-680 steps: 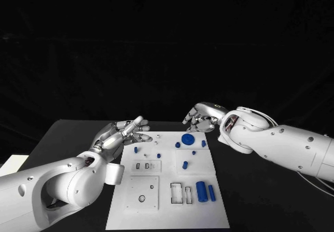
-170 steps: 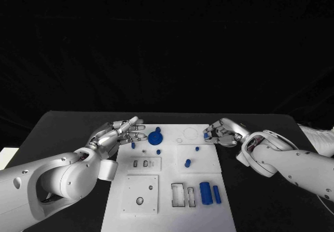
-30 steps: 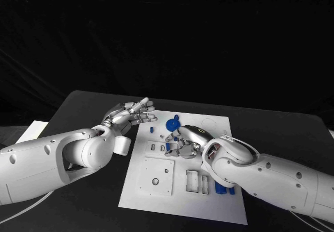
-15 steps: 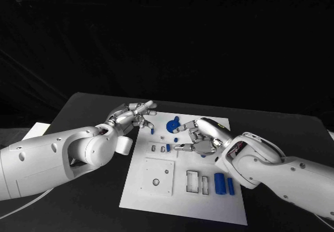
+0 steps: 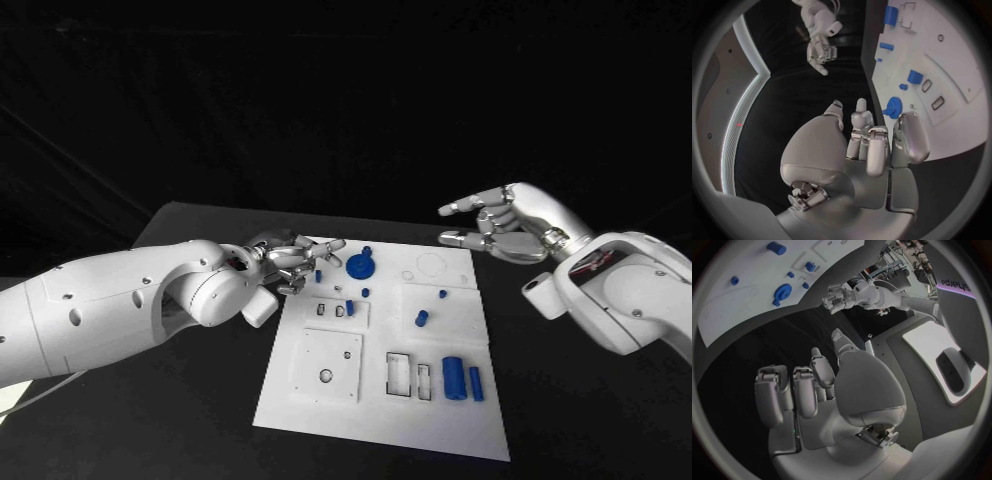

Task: Assemble the parts on the task board

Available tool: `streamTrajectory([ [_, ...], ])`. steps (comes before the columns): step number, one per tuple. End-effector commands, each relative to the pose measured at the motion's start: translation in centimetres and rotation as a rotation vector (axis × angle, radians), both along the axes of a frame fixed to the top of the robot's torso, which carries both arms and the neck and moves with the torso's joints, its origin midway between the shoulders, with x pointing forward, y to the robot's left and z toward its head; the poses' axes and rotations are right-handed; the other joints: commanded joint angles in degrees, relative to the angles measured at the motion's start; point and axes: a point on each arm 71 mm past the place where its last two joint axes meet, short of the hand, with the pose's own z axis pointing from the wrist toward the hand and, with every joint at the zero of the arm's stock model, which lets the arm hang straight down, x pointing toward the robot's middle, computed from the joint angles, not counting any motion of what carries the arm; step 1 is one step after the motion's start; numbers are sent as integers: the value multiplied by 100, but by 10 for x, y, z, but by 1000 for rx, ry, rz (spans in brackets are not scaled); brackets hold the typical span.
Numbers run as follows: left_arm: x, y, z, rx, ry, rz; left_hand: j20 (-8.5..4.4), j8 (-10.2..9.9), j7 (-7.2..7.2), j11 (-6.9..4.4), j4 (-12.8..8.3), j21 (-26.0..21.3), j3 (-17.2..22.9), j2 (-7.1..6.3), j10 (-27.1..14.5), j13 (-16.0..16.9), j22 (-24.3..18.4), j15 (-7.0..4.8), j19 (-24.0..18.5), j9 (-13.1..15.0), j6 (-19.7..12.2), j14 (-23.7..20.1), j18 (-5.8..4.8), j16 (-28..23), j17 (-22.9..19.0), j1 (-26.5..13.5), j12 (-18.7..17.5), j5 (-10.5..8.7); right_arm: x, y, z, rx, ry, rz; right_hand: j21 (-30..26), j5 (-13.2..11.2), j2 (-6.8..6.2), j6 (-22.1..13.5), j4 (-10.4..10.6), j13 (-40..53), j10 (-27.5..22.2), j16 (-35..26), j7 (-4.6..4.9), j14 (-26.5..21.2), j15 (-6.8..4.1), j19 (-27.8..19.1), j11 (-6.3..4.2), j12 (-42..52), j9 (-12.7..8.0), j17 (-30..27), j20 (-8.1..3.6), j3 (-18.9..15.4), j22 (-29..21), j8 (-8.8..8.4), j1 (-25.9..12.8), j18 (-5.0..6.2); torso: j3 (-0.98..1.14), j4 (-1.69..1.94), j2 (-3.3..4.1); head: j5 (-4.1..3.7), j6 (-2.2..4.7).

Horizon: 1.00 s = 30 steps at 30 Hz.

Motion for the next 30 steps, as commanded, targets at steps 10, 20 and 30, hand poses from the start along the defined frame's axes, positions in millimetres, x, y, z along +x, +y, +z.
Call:
streamTrajectory([
  [10,20,-16,4,802,20,-165,-198,1598,-283,-265,157,462,-658,210,638,1455,827,-213,264,1514,-393,602,-169,17,1504,-351,1212,-490,13,-53,2,66,111,-132,18,74,32,45,-6,87,-26,-10,3,490,37,473,1,-38,9,1074,40,-49,1157,30,27,-93,150,-76,-195,111,-135],
  [20,41,-38,24,897,3,-214,-221,1808,-292,-267,148,377,-805,301,580,1418,706,-246,249,1943,-651,602,-150,17,1504,-294,1161,-482,17,-63,0,48,118,-165,16,126,37,50,-9,79,-27,-21,1,486,34,472,-2,-42,8,1060,37,-67,1155,29,46,-93,204,-99,-230,131,-203],
  [30,52,-62,17,981,55,-327,-219,1825,-275,-254,157,373,-864,348,539,1386,721,-239,265,2053,-745,602,-155,17,1504,-327,1127,-488,19,-66,-1,40,121,-178,14,145,39,52,-9,74,-29,-27,0,484,33,470,-3,-46,8,1051,36,-74,1149,28,51,-92,194,-90,-222,139,-239],
])
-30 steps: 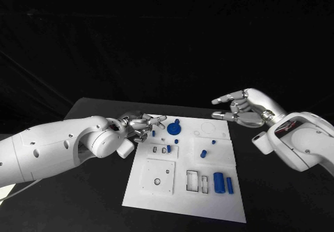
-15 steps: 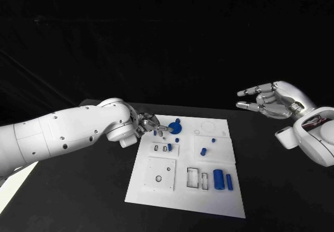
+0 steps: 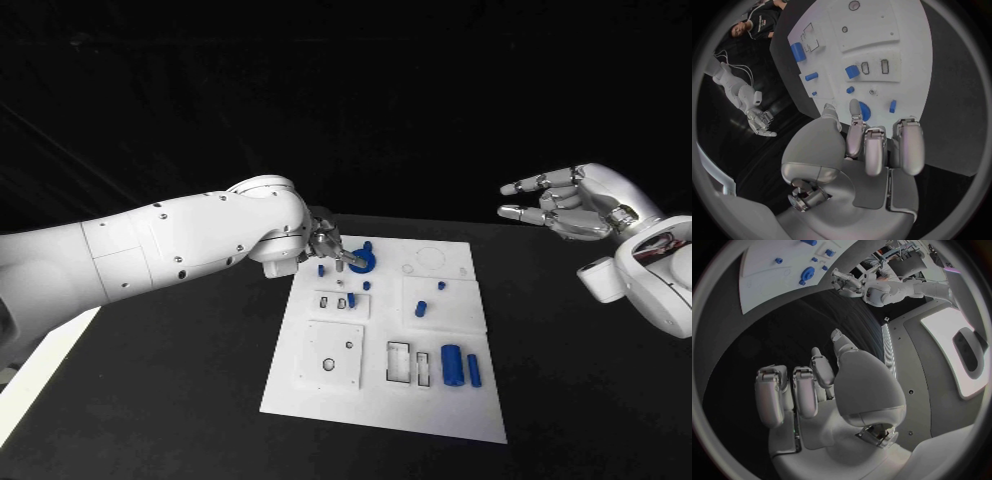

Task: Assemble the parts on the task board

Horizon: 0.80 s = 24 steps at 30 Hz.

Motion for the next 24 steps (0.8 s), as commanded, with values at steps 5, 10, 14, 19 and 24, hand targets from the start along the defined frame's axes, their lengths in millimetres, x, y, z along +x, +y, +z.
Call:
streamTrajectory([
  [5,3,-10,-8,104,76,-66,-45,55,15,1,12,-33,-214,26,-67,-4,13,-13,131,134,-112,602,-70,17,1507,-177,-34,-88,1,-1,-1,-7,11,-2,9,35,13,49,12,60,-40,-34,1,481,32,467,-2,-41,4,1044,36,-41,1142,26,23,-90,-20,-8,17,22,-23],
  [10,5,-14,-10,119,84,-75,-50,65,11,-5,11,-30,-286,2,-67,3,27,-17,140,178,-126,602,-72,17,1507,-248,-31,-98,2,-1,-1,-5,11,-4,9,35,13,48,12,59,-40,-34,1,481,32,467,-2,-41,3,1043,36,-42,1142,25,22,-90,-28,-4,18,18,-40],
  [14,5,-18,-12,128,91,-85,-51,66,10,-5,7,-23,-287,10,-66,6,43,-17,145,185,-127,602,-75,17,1507,-246,-30,-96,3,-1,-1,-5,11,-4,5,39,13,46,16,53,-45,-37,2,480,33,464,-1,-50,3,1039,35,-48,1135,23,18,-88,-27,-4,23,17,-52],
  [19,5,-20,-14,142,103,-95,-52,69,9,-7,-5,-19,-284,30,-63,12,51,-18,149,199,-131,602,-77,17,1507,-224,-26,-94,3,0,-2,-5,12,-3,5,39,13,46,16,53,-45,-37,2,480,33,464,-1,-50,3,1039,35,-48,1135,23,18,-88,-31,-6,27,26,-75],
  [24,6,-20,-19,154,115,-96,-53,69,9,-7,-5,-17,-285,30,-68,5,56,-18,150,201,-132,602,-78,17,1507,-224,-31,-95,4,0,-2,-5,13,-2,5,47,17,45,22,51,-45,-38,2,480,33,464,-1,-50,2,1039,35,-54,1134,22,13,-88,-31,-4,29,17,-90],
])
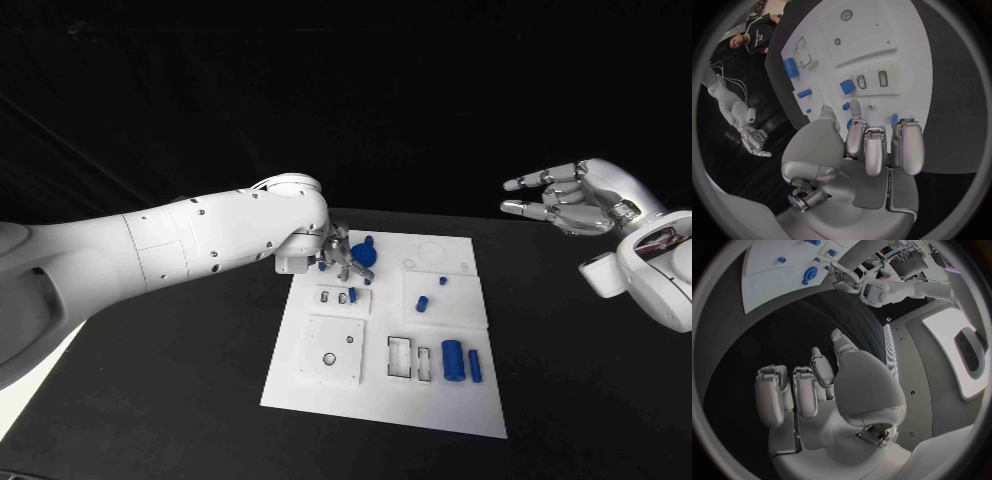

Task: Assemble the parts on the task board

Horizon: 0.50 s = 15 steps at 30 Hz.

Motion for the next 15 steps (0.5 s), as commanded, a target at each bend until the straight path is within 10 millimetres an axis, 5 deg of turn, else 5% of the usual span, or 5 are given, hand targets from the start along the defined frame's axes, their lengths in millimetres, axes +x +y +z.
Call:
streamTrajectory([
  [1,-1,0,-4,35,27,-23,-53,25,-10,-6,-4,-17,-17,25,-25,-2,31,-19,151,5,-31,603,-78,17,1508,-33,-30,-21,0,1,-1,-3,7,7,5,34,17,45,7,52,-45,-38,2,480,32,464,-1,-27,4,1040,35,-39,1130,22,13,-88,-2,0,5,-8,-17],
  [15,-2,3,-9,48,44,-27,-54,28,-12,-7,-13,3,-5,83,-9,26,75,-19,166,35,-37,603,-86,17,1508,6,-11,-14,2,-1,-2,-4,9,3,4,78,32,44,12,49,-43,-39,1,480,32,463,-2,-24,3,1040,35,-50,1129,20,21,-88,4,1,8,-5,-54],
])
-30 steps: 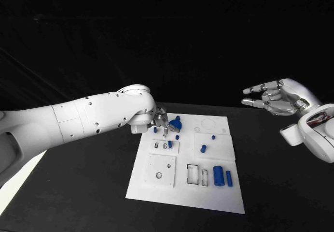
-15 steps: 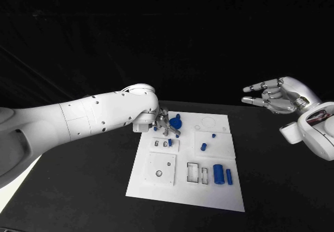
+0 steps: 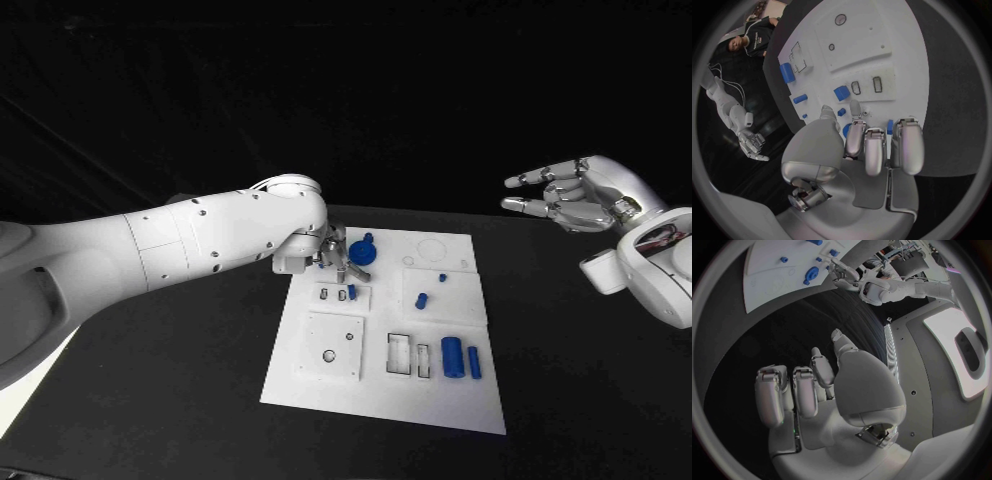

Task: Assemble the parts on the task board

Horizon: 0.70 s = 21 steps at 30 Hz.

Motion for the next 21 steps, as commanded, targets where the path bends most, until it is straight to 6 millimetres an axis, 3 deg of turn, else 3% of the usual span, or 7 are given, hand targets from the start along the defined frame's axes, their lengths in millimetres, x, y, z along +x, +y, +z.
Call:
streamTrajectory([
  [1,-2,-1,-1,20,19,-21,-54,29,-12,-8,-16,4,-2,85,-9,9,79,-19,168,14,-37,603,-88,17,1509,9,-10,-13,0,1,-1,-3,7,9,4,34,33,45,-4,47,-45,-39,1,480,31,463,-3,-26,4,1042,35,-36,1130,19,24,-88,4,8,-1,-1,-6],
  [21,-7,-6,-10,13,49,-36,-47,23,-8,-3,-63,14,129,222,-3,29,109,-12,181,125,-59,603,-93,17,1509,260,-2,25,2,2,-2,-5,15,9,5,48,35,45,-4,47,-43,-40,0,480,31,464,-3,-24,4,1042,34,-40,1133,19,28,-88,6,-1,13,6,-17],
])
